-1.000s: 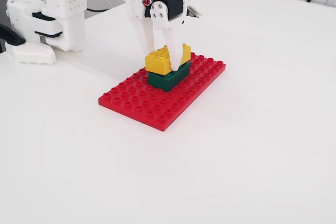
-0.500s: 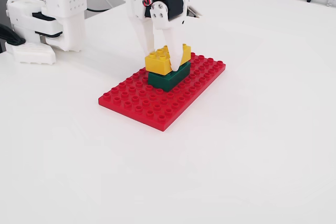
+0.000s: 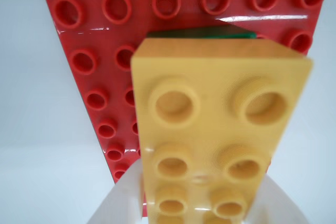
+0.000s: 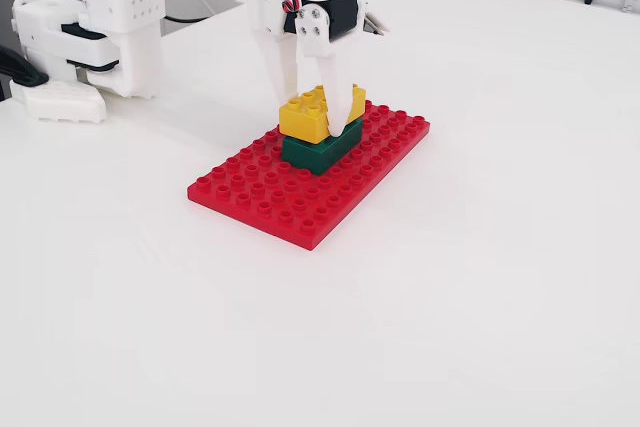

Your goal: Put yellow lego brick onto the green one

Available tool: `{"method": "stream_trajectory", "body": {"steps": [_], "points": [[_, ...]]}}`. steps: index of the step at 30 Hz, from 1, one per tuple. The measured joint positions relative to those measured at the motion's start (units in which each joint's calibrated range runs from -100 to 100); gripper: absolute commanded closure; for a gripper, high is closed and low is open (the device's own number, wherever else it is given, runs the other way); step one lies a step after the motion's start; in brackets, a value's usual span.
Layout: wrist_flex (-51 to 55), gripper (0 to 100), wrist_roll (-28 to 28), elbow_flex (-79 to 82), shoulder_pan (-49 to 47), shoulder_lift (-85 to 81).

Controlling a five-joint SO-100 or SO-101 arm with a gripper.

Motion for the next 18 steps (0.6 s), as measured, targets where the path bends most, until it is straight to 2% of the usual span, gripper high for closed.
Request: {"method": "stream_trajectory", "body": {"steps": [18], "points": [[0.3,91,0.2,-0.4,0.0,0.5]]}}
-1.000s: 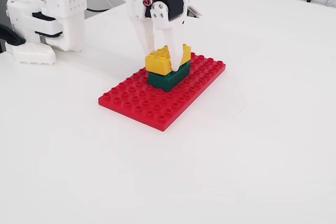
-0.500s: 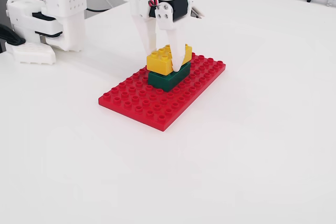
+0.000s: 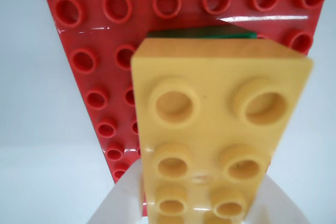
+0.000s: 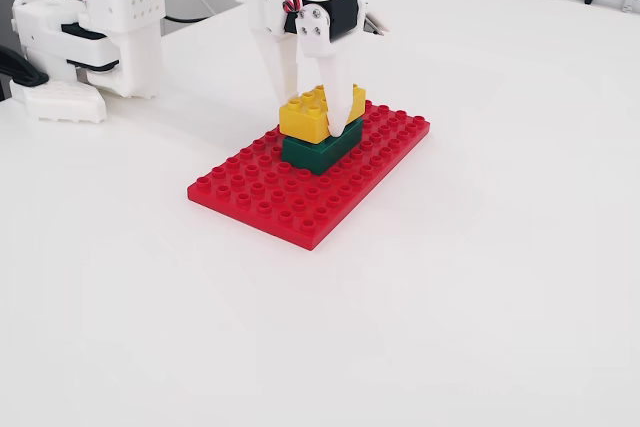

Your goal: Put yellow lego brick onto the green one

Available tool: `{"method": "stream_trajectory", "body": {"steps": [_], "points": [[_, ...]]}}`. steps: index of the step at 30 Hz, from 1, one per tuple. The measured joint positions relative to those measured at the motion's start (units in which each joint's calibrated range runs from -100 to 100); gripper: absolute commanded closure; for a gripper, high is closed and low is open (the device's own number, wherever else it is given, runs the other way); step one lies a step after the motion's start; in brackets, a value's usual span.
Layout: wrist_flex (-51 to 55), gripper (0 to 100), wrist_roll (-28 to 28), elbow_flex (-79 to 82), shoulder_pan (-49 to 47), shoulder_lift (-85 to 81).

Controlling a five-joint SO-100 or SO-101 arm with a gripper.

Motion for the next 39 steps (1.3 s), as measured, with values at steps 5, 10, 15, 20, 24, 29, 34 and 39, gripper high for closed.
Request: {"method": "stream_trajectory", "body": {"steps": [5,10,15,20,24,29,34,39], "points": [[0.2,91,0.0,-0.2,0.0,0.1],[0.7,91,0.0,-1.1,0.0,0.7],[0.9,91,0.4,-2.0,0.0,1.9],[2.0,91,0.6,-2.9,0.0,2.5],[2.2,91,0.6,-3.2,0.0,2.9],[2.4,90,0.6,-3.2,0.0,2.9],[2.5,83,1.2,-3.2,0.0,2.9],[1.8,82,1.6,-2.9,0.1,4.3]]}}
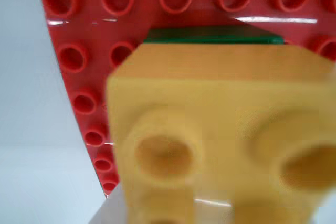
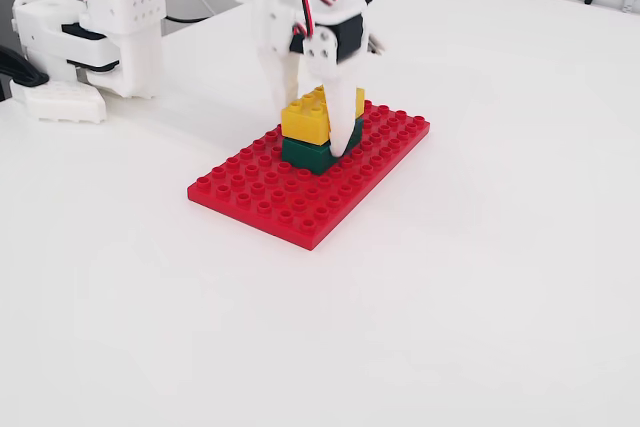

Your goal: Put yellow lego brick onto the green one

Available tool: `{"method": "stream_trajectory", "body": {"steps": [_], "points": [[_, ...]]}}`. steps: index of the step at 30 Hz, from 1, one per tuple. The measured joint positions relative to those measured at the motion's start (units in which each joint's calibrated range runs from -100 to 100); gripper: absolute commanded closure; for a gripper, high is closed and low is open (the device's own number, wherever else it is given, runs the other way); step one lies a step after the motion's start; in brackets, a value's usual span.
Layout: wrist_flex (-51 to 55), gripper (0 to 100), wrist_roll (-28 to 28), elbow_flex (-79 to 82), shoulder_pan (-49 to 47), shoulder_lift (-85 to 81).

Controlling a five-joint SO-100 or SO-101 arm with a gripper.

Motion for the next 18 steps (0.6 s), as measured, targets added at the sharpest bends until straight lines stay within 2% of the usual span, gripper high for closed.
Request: {"method": "stream_trajectory", "body": {"steps": [18], "points": [[1.0,73,0.0,0.2,-0.5,-0.4]]}}
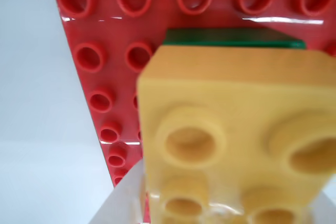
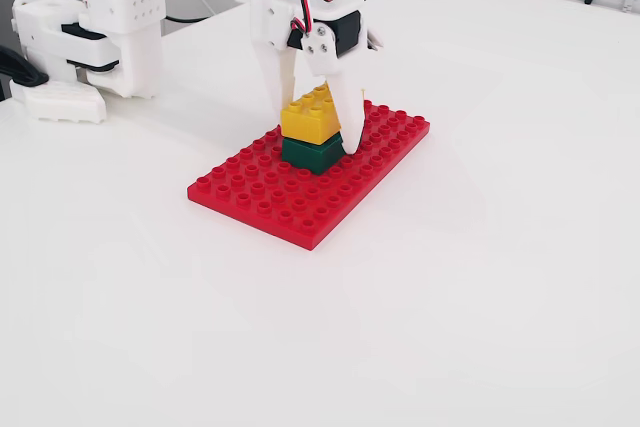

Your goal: Put yellow lego brick onto the green one

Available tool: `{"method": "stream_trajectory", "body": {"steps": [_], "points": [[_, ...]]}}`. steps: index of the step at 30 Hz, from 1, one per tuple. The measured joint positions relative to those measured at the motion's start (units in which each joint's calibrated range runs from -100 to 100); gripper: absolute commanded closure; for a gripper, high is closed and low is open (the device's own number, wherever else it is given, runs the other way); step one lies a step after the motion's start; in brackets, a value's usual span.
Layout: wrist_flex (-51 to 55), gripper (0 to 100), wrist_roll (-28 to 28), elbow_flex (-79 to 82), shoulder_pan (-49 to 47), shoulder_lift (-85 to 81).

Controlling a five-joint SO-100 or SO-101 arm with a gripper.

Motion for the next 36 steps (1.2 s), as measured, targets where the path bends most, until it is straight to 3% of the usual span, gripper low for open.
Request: {"method": "stream_trajectory", "body": {"steps": [7,20,28,36], "points": [[0.3,72,0.1,0.0,-1.1,-1.0],[12.1,74,0.2,0.0,-2.0,-24.5],[16.4,98,0.3,5.0,-2.0,-46.5],[15.0,98,0.2,22.1,-2.1,-69.2]]}}
